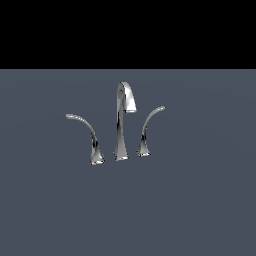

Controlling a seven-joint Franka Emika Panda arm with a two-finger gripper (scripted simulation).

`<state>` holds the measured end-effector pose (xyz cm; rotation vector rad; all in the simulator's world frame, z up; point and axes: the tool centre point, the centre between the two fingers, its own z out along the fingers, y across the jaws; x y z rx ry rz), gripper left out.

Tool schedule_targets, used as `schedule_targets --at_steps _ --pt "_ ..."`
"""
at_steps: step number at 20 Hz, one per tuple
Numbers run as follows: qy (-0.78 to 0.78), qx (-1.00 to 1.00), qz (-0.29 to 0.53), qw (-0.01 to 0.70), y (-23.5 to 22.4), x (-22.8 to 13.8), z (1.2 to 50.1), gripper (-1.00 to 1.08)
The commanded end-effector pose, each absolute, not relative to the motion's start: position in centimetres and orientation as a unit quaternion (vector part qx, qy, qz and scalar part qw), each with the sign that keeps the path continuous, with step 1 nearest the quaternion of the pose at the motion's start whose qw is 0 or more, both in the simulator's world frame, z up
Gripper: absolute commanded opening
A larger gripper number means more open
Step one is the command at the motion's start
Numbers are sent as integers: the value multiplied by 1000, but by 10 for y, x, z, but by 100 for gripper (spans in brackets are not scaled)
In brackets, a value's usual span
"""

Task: Turn on the faucet by rotating a designated handle.

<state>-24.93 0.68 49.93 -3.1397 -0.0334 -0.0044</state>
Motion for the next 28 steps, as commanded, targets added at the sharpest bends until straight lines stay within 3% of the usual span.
schedule_targets --at_steps 1,14,28 --pt "-11 -1000 -1 1 7 -249 499 -100" --pt "34 -999 -1 1 25 -244 477 -100" --pt "169 -986 0 1 75 -217 410 -100"
